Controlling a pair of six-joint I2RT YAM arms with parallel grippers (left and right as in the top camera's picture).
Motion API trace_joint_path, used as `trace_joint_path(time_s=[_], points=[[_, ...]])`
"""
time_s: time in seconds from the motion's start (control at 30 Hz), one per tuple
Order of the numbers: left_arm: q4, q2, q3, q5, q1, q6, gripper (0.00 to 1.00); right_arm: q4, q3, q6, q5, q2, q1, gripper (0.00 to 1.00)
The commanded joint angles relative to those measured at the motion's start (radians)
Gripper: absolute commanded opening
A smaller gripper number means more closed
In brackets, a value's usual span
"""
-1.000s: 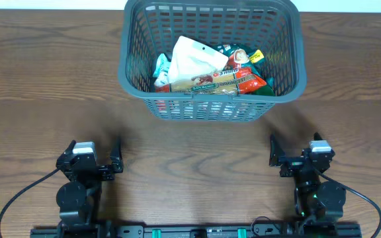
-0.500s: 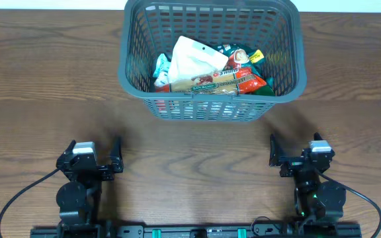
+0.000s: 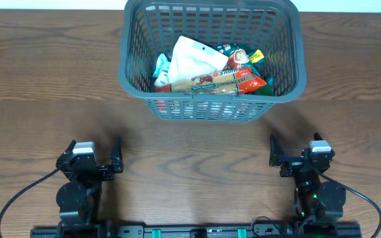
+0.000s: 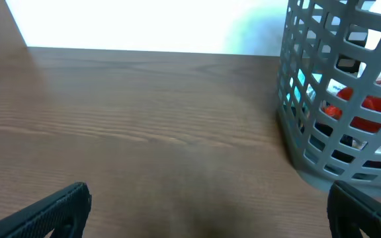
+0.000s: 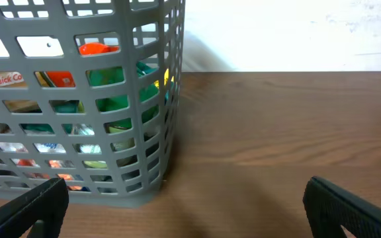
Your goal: Pack container
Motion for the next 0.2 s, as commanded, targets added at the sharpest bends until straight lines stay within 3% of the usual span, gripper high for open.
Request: trace_joint_path(time_s=[0.0, 0.17], points=[[-0.008, -0.007, -0.024, 0.011, 0.004, 0.01, 0.99, 0.004, -0.006, -0.012, -0.004, -0.011, 0.012, 0.99], [-0.008, -0.007, -0.024, 0.011, 0.004, 0.01, 0.99, 0.004, -0.006, -0.012, -0.004, -0.011, 0.012, 0.99]])
